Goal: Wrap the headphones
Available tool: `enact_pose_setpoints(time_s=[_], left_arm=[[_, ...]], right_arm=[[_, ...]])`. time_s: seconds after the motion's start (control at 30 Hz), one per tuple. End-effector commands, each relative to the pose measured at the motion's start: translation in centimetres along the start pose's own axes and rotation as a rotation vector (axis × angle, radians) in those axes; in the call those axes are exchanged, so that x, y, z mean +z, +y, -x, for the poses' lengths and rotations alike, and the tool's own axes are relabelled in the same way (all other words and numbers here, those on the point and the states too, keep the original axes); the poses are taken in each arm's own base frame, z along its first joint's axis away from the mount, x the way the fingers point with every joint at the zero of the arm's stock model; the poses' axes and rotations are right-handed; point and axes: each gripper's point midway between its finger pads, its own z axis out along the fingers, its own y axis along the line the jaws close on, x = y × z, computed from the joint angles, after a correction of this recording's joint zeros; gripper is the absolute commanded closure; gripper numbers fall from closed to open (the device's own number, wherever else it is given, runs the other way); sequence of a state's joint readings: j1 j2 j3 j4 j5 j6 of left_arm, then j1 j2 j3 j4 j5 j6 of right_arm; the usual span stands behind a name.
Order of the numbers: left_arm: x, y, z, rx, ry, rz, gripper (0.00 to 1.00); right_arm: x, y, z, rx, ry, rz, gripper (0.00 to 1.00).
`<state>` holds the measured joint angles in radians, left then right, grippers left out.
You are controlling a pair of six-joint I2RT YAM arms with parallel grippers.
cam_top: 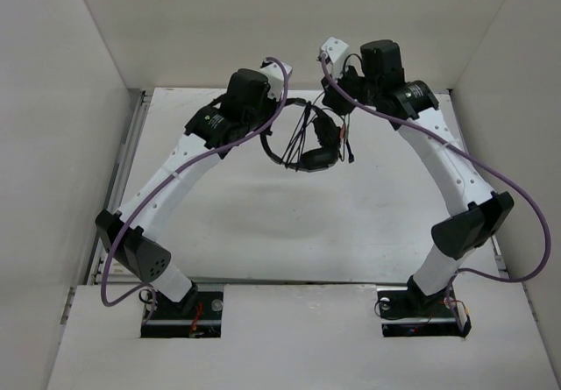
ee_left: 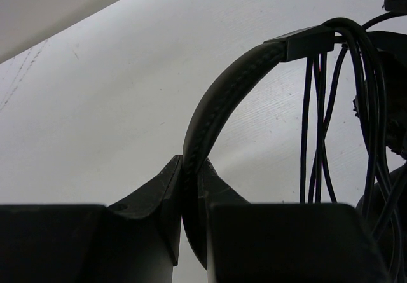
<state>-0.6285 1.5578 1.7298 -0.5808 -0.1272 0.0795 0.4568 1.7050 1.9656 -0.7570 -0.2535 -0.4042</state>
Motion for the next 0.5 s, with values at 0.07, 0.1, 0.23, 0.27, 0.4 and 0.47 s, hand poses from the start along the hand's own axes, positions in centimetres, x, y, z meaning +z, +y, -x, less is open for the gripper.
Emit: enact_pose_setpoints(time_s=[0.07, 0.1, 0.23, 0.27, 0.4, 0.47], left_arm=[[-2.47, -0.58, 1.37, -0.029, -0.066, -0.046, 0.97], [-2.45, -0.49, 1.29, -0.032, -0.065, -0.045, 0.97], [-2.41, -0.57, 1.09, -0.032, -0.060, -0.047, 0.97], [-2.40, -0.73, 1.12, -0.030, -0.060, -0.051, 0.97], [-2.40, -0.92, 1.50, -0.035, -0.067, -0.058, 0.97], [-2.36, -0.93, 1.52, -0.035, -0.067, -0.058, 0.97]], right_arm=[[-1.20, -1.86, 1.78, 0.091, -0.077, 0.005, 0.72], [-1.40, -1.88, 1.88, 0.096, -0.082, 0.009, 0.72], [-1.80, -1.73, 2.06, 0.105, -0.091, 0.021, 0.71], [-1.70, -1.74, 1.81, 0.108, -0.085, 0.022, 0.71], [-1.67, -1.62, 1.45, 0.128, -0.080, 0.035, 0.68], [-1.81, -1.50, 1.34, 0.150, -0.082, 0.054, 0.67]])
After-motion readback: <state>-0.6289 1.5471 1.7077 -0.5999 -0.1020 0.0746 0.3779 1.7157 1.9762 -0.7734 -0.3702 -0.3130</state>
